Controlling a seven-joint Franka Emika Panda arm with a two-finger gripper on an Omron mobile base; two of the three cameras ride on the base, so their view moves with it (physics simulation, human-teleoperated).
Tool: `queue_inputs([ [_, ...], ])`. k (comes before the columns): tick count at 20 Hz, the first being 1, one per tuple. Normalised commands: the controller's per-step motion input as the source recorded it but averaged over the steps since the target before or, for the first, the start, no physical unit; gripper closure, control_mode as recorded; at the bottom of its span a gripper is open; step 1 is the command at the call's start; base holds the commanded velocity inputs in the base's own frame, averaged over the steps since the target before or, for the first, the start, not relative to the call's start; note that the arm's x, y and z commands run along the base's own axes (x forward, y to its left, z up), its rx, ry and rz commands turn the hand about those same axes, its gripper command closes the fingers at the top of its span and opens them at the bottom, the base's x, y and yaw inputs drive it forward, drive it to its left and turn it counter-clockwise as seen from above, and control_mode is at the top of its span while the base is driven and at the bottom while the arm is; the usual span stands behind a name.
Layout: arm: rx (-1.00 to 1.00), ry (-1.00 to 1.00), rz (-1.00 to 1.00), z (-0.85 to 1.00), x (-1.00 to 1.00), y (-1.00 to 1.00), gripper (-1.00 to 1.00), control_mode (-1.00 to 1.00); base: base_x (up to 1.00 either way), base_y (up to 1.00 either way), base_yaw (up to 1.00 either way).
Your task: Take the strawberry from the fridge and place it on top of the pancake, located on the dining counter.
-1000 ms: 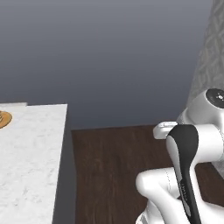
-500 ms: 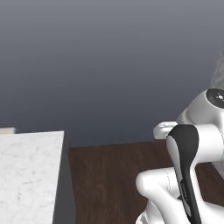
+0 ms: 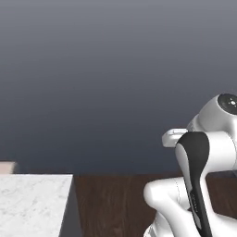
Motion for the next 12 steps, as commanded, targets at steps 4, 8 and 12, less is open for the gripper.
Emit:
queue_inputs([
  [4, 0.0, 0.0, 0.0, 0.0, 0.0, 0.0, 1.0, 1.0, 1.0, -0.14, 0.65],
  [8, 0.0, 0.0, 0.0, 0.0, 0.0, 0.0, 1.0, 1.0, 1.0, -0.32, 0.78],
  [12, 0.0, 0.0, 0.0, 0.0, 0.0, 0.0, 1.0, 1.0, 1.0, -0.37, 0.8],
])
